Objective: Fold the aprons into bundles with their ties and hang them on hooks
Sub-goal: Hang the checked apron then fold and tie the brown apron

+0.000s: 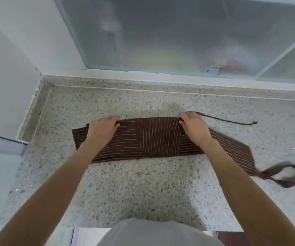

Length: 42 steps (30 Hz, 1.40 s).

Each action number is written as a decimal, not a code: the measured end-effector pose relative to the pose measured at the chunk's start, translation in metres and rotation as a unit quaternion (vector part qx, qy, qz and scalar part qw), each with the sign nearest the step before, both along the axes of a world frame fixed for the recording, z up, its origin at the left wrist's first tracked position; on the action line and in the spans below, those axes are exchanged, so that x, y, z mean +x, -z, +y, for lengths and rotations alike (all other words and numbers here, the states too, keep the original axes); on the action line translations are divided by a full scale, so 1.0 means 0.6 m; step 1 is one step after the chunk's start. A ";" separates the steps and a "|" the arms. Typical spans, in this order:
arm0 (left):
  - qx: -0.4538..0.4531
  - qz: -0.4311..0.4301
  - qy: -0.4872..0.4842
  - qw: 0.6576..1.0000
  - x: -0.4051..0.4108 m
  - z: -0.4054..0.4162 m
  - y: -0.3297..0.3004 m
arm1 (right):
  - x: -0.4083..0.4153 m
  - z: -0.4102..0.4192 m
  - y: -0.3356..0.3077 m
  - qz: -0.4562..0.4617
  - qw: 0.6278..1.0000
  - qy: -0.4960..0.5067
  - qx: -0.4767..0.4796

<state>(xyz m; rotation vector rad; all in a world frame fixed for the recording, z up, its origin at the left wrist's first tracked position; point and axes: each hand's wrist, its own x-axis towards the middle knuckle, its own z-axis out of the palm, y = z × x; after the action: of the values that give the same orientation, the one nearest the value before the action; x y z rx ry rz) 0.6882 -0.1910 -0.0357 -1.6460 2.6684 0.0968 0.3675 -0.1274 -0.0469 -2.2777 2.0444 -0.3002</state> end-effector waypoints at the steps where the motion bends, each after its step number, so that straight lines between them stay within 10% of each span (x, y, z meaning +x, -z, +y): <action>1: 0.016 -0.018 -0.008 1.000 -0.004 -0.004 0.008 | 0.000 -0.007 0.009 0.011 0.999 0.012 0.030; 9: 0.094 -0.020 -0.017 0.995 0.015 -0.045 0.093 | 0.013 -0.061 0.072 0.041 0.980 0.080 0.180; 27: 0.054 0.134 -0.006 0.989 -0.047 -0.029 0.107 | 0.026 -0.024 0.092 -0.039 0.989 0.131 0.064; 36: 0.175 0.127 0.136 0.967 -0.300 0.111 0.116 | -0.107 0.205 0.083 -0.018 0.910 0.401 -0.105; 42: 0.207 0.050 0.083 0.973 -0.327 0.146 0.140 | -0.200 0.276 0.102 -0.013 0.865 0.485 0.131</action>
<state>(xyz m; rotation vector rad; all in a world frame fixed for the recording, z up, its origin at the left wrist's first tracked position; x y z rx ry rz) 0.4917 -0.1036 -0.1199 -1.3185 2.6014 0.6992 0.2475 0.0383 -0.1083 -0.9299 2.8170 -0.0683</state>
